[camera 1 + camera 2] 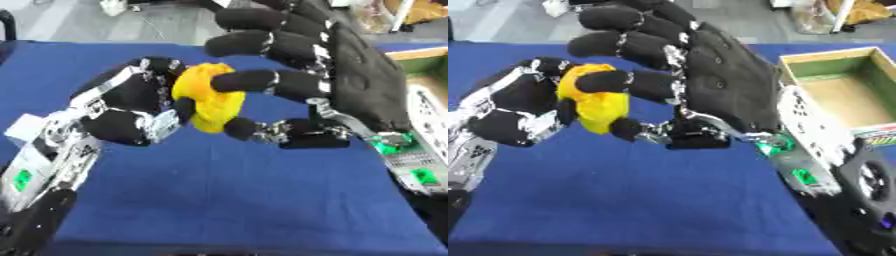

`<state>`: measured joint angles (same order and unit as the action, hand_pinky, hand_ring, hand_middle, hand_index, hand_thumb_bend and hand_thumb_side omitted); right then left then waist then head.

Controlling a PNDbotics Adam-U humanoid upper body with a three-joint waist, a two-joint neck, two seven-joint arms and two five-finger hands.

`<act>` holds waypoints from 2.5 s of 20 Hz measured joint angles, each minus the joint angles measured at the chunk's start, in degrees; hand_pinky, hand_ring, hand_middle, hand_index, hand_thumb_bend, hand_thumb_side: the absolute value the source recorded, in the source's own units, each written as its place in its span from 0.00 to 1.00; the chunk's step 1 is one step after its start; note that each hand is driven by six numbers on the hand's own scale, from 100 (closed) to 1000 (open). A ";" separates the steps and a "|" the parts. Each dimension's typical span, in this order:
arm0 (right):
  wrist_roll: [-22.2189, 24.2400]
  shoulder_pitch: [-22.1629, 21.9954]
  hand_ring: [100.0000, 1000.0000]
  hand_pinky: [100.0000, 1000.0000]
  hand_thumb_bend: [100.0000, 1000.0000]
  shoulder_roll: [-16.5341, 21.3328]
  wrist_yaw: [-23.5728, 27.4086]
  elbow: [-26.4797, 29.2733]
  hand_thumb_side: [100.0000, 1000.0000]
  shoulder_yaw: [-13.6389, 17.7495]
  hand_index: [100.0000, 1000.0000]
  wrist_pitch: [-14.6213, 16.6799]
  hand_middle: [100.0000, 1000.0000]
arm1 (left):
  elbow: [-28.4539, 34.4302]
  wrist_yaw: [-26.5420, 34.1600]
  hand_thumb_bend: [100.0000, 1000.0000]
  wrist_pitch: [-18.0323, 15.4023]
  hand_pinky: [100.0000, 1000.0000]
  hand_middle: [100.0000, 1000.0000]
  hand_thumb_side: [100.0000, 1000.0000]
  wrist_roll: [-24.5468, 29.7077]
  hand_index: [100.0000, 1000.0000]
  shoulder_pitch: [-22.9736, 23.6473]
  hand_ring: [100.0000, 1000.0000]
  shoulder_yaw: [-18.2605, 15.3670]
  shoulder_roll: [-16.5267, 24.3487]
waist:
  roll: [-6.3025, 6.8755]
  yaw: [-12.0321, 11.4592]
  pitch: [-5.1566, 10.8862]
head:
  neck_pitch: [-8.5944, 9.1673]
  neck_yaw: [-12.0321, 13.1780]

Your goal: Pick up the objects with one hand, pass them to the other hand, and then place them into the box on the other side of the table.

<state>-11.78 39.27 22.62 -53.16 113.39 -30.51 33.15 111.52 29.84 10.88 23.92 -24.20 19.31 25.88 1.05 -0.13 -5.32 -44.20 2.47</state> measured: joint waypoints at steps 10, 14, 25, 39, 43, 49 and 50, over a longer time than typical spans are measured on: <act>-3.59 0.01 0.88 1.00 0.29 0.51 -0.97 0.00 0.00 -0.96 0.67 -0.80 0.78 | -0.02 -0.08 0.00 0.15 0.64 0.44 0.00 -0.15 0.51 -0.02 0.58 0.29 0.01 | 0.00 -0.22 0.00 | 0.00 0.00; -3.55 -0.01 0.88 1.00 0.29 0.64 0.23 0.00 0.00 -1.32 0.65 -1.42 0.78 | 0.36 -0.51 0.00 0.16 0.65 0.44 0.00 -0.10 0.51 -0.04 0.59 0.29 0.01 | 0.00 -0.22 0.00 | 0.00 0.00; 3.72 0.11 0.89 1.00 0.26 1.49 8.31 0.00 0.00 -2.19 0.67 -2.11 0.78 | 1.68 -4.02 0.00 -0.70 0.67 0.44 0.00 0.73 0.52 -0.07 0.60 0.28 0.93 | -0.16 0.04 0.00 | 0.00 0.03; 16.19 2.63 1.00 1.00 0.34 3.06 10.86 0.01 0.00 -1.93 0.96 3.28 0.99 | 1.73 -4.72 0.00 -0.99 0.66 0.44 0.00 0.26 0.52 -0.05 0.60 0.28 1.00 | -0.48 0.07 0.00 | 0.00 0.47; 17.83 3.08 1.00 1.00 0.28 3.35 9.89 0.01 0.00 -1.30 0.92 4.73 0.98 | 1.75 -4.26 0.00 -0.94 0.66 0.44 0.00 -0.04 0.52 -0.04 0.60 0.28 1.00 | -0.48 0.07 0.00 | 0.00 0.49; 15.19 3.08 0.97 1.00 0.25 3.43 8.47 0.01 0.00 -0.84 0.80 4.23 0.88 | 2.07 -3.62 0.00 -0.88 0.66 0.44 0.00 -0.17 0.52 -0.03 0.60 0.28 1.00 | -0.48 0.06 0.00 | 0.00 0.49; 14.14 3.08 0.96 1.00 0.25 3.43 8.16 0.01 0.00 -0.78 0.79 3.82 0.87 | 2.07 -3.61 0.00 -0.88 0.66 0.44 0.00 -0.18 0.52 -0.03 0.60 0.28 1.00 | -0.48 0.05 0.00 | 0.00 0.49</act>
<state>2.36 42.36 26.05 -45.00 113.40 -31.28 36.97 113.60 26.23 10.01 23.74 -24.24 19.59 26.88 0.56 -0.08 -5.32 -44.21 2.96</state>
